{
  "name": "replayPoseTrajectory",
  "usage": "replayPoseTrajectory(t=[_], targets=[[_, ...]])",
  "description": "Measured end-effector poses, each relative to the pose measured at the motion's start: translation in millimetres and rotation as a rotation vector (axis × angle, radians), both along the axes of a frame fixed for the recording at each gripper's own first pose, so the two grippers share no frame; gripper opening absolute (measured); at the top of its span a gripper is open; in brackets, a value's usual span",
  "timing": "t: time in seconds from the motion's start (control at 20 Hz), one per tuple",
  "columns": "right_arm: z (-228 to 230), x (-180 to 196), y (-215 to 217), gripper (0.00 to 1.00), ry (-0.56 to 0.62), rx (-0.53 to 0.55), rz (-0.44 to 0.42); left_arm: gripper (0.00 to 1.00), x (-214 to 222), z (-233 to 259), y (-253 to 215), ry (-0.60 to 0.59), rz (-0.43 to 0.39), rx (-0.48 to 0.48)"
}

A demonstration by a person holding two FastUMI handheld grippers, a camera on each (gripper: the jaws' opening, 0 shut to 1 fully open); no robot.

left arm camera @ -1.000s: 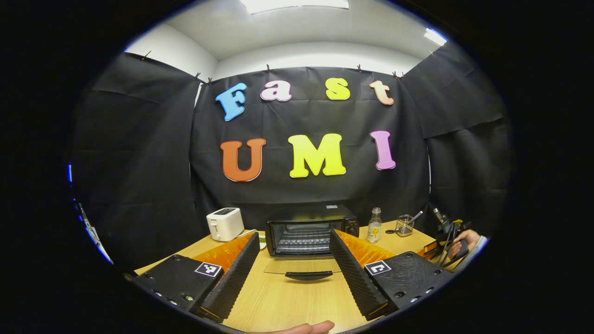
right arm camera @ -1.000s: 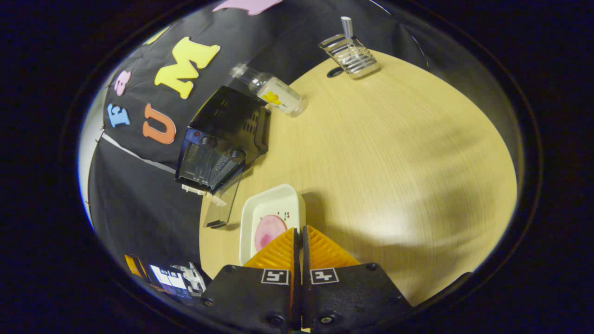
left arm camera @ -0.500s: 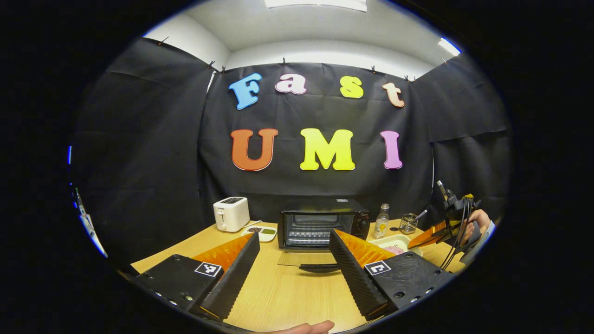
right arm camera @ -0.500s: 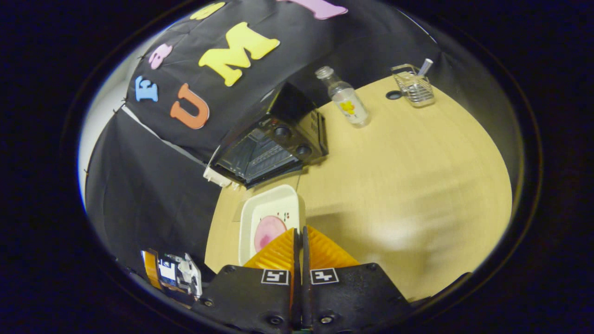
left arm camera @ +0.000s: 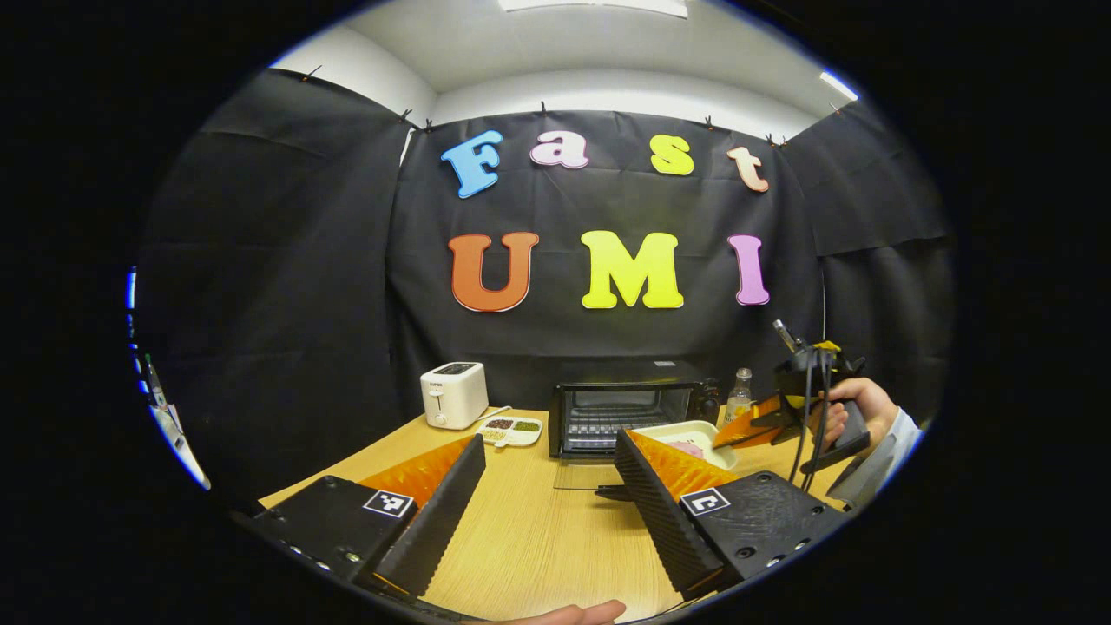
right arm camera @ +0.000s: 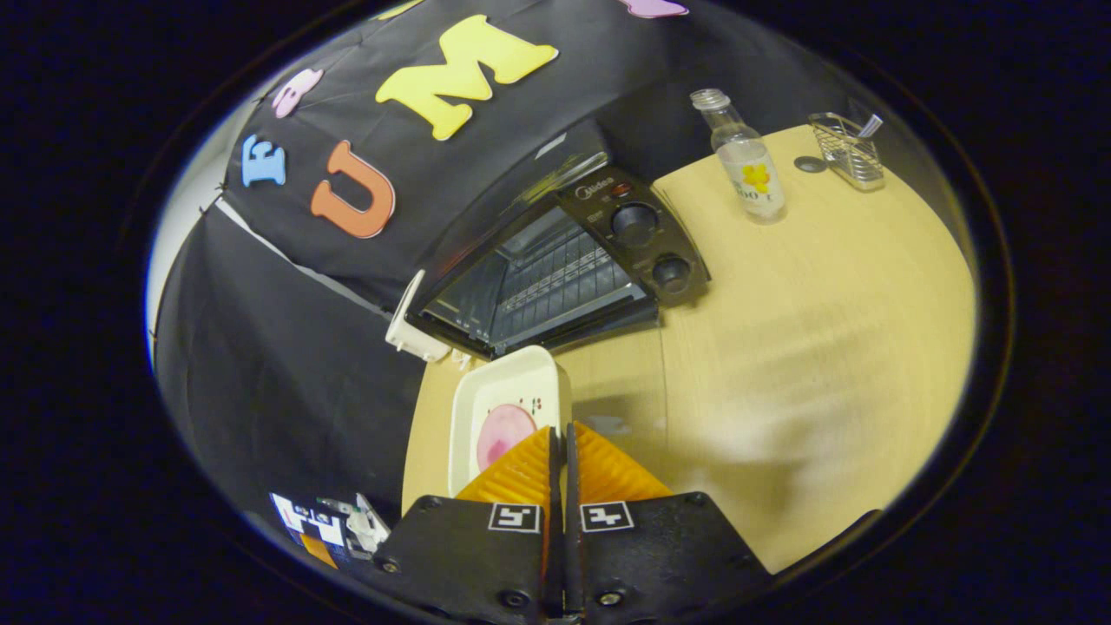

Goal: Open the electric oven with the left hand, put the food in, and close the electric oven.

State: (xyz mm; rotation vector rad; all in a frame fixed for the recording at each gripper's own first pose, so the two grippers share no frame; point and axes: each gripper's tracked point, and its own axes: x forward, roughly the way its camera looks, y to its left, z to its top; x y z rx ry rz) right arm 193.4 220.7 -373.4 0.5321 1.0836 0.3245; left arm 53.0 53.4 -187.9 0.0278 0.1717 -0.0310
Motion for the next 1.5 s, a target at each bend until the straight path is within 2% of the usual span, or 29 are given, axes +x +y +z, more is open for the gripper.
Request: replayPoseTrajectory(t=[0.45, 0.65, 0.8, 1.05, 1.25, 1.5], targets=[[-44, 85, 46, 0.04, -0.073, -0.049, -0.25, 0.96, 19, -35, 20, 0.006, 0.048, 0.011], [-53, 134, 50, 0.04, -0.209, -0.091, -0.369, 0.96, 28, -54, 26, 0.041, 0.05, 0.015], [-55, 166, 50, 0.04, -0.304, -0.116, -0.44, 0.96, 37, -66, 34, 0.071, 0.081, 0.003], [-70, 197, 53, 0.04, -0.355, -0.157, -0.484, 0.96, 50, -67, 32, 0.046, 0.079, -0.03], [-75, 206, 45, 0.05, -0.409, -0.224, -0.497, 0.96, 53, -71, 38, 0.044, 0.086, 0.006], [-75, 209, 26, 0.04, -0.505, -0.368, -0.497, 0.96, 52, -76, 40, 0.05, 0.088, 0.0]])
